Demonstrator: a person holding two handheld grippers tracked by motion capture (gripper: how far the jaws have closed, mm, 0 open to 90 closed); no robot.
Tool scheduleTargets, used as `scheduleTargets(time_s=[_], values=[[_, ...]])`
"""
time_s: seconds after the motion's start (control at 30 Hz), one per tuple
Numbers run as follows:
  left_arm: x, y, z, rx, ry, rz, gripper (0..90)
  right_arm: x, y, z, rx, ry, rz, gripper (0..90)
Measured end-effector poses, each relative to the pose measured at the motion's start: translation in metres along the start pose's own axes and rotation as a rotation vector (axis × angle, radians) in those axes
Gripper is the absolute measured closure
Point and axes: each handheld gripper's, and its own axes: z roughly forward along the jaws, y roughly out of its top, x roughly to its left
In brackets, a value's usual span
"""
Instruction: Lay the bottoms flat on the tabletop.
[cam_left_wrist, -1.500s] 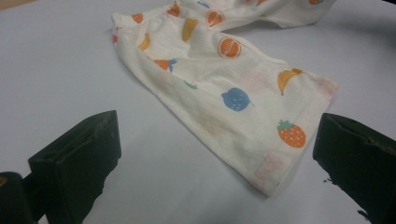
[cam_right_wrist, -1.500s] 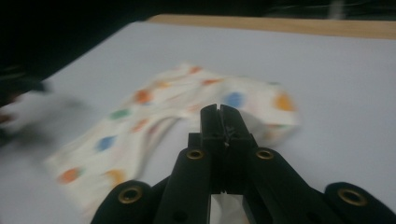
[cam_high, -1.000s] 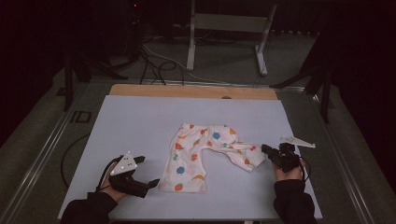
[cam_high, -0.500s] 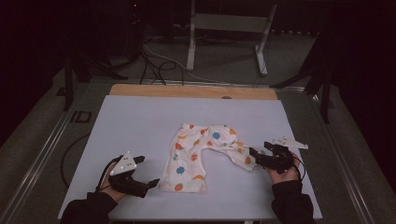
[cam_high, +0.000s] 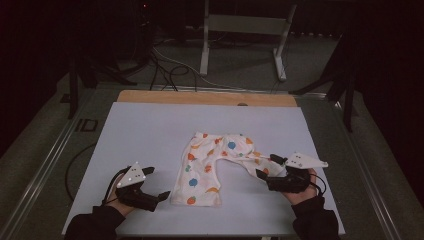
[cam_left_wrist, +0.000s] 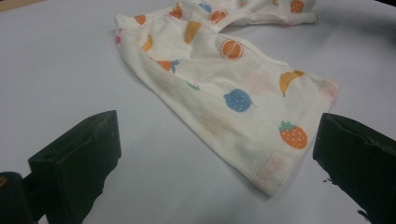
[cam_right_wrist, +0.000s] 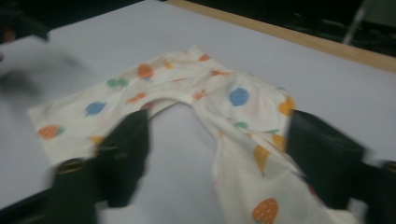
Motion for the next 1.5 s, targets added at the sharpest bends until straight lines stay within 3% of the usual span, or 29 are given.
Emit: scheduleTargets(time_s=[0.1, 0.17, 0.3, 0.43, 0.53, 0.67, 0.73, 0.87, 0.97, 1.0, 1.13, 1.23, 1.33, 1.37, 1.43, 1.5], values=[[0.000, 0.000, 0.000, -0.001, -0.001, -0.001, 1.6, 0.001, -0.007, 0.001, 0.059, 0.053, -0.054, 55.5], [0.000, 0.000, -0.001, -0.001, 0.000, 0.004, 1.6, -0.001, -0.013, 0.005, 0.084, 0.102, -0.059, 60.4], [0.001, 0.000, -0.001, -0.002, 0.002, 0.000, 1.6, -0.007, -0.022, 0.014, 0.141, 0.145, -0.078, 67.7], [0.000, 0.001, -0.001, -0.001, 0.000, 0.006, 1.6, -0.011, -0.030, 0.020, 0.182, 0.133, -0.077, 68.0], [0.000, 0.001, -0.001, -0.004, 0.001, 0.007, 1.6, -0.017, -0.041, 0.027, 0.242, 0.074, -0.087, 67.1], [0.000, 0.001, -0.001, -0.004, 0.002, 0.005, 1.6, -0.018, -0.049, 0.035, 0.314, 0.036, -0.104, 68.2], [0.000, 0.001, -0.001, -0.003, 0.001, 0.009, 1.6, -0.018, -0.051, 0.038, 0.320, 0.013, -0.118, 69.2], [0.000, 0.001, -0.001, -0.004, 0.002, 0.009, 1.6, -0.018, -0.049, 0.041, 0.337, -0.011, -0.108, 85.8], [0.000, 0.001, -0.001, -0.002, 0.002, 0.011, 1.6, -0.016, -0.044, 0.039, 0.337, 0.001, -0.106, 88.0], [0.000, 0.001, -0.001, -0.002, 0.003, 0.010, 1.6, -0.014, -0.041, 0.038, 0.321, 0.010, -0.095, 88.3], [-0.001, 0.001, -0.001, -0.001, 0.003, 0.014, 1.6, 0.002, -0.028, 0.034, 0.290, 0.114, -0.059, 88.5], [-0.001, 0.001, -0.001, -0.003, 0.004, 0.011, 1.6, 0.012, -0.023, 0.035, 0.265, 0.203, 0.000, 88.5], [-0.001, 0.001, -0.001, -0.002, 0.002, 0.011, 1.6, 0.019, -0.018, 0.036, 0.260, 0.234, 0.025, 88.5], [-0.001, 0.001, -0.001, -0.002, 0.003, 0.009, 1.6, 0.026, -0.014, 0.037, 0.251, 0.264, 0.059, 88.4], [-0.001, 0.001, -0.001, -0.002, 0.002, 0.012, 1.6, 0.034, -0.011, 0.038, 0.254, 0.273, 0.054, 88.1], [-0.001, 0.001, -0.001, 0.001, 0.002, 0.013, 1.6, 0.039, -0.008, 0.039, 0.246, 0.312, 0.074, 87.8]])
